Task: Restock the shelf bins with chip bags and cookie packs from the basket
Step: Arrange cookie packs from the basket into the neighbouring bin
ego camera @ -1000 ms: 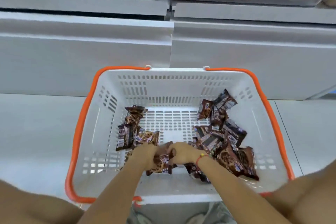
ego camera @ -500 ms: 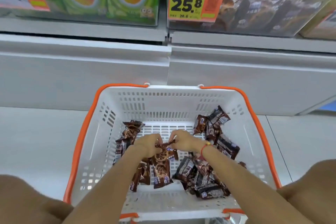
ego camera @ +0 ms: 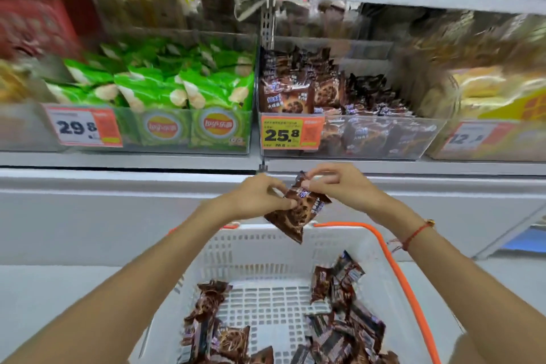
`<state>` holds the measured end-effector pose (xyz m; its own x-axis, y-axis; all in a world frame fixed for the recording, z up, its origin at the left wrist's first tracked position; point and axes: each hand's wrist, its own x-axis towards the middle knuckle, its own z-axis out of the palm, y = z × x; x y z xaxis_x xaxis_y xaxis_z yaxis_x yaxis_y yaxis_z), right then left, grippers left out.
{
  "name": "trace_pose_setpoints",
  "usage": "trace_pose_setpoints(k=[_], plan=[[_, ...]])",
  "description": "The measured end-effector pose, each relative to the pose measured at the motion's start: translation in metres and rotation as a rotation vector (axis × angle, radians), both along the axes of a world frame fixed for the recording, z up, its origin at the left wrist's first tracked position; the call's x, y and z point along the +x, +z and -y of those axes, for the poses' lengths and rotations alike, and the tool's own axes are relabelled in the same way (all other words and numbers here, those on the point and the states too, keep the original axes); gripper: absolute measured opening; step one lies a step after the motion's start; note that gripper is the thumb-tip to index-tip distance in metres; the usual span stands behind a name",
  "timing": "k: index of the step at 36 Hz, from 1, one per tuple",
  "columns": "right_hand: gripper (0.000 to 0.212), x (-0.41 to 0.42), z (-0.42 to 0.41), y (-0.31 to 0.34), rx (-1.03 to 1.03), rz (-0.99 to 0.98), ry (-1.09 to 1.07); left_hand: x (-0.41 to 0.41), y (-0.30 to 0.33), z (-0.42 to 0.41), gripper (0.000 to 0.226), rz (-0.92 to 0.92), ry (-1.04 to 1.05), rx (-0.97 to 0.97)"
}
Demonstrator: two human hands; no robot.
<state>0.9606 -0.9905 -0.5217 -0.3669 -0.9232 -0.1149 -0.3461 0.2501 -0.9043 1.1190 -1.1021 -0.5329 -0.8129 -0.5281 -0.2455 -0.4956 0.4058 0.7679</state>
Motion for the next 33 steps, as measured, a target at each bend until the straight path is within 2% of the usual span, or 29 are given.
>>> trace_pose_setpoints(k=[4,7,13,17,22,27,33], plan=[[0.033,-0.001,0.002,0.011,-0.061,0.110,-0.144,-0.005,0.008,-0.002,0.019,-0.220,0.250,0.215],[0.046,-0.001,0.002,0.013,-0.048,0.269,-0.107,-0.010,0.016,-0.011,0.012,-0.387,0.318,0.375],[0.030,0.000,-0.001,0.020,-0.269,0.212,-0.147,-0.019,0.025,-0.016,0.007,-0.501,0.385,0.381],[0.029,-0.006,-0.005,0.024,-0.310,0.151,-0.123,-0.024,0.036,-0.011,0.024,-0.630,0.434,0.334],[0.023,-0.013,-0.009,0.033,-0.368,0.204,-0.148,-0.030,0.043,-0.008,0.011,-0.739,0.370,0.177],[0.051,-0.032,-0.006,0.056,-0.305,-0.074,-0.088,-0.039,0.044,-0.006,0.026,-0.729,0.340,-0.079],[0.033,-0.043,0.008,0.089,-0.251,-0.353,0.052,-0.046,0.059,-0.003,0.017,-0.741,0.385,-0.243]])
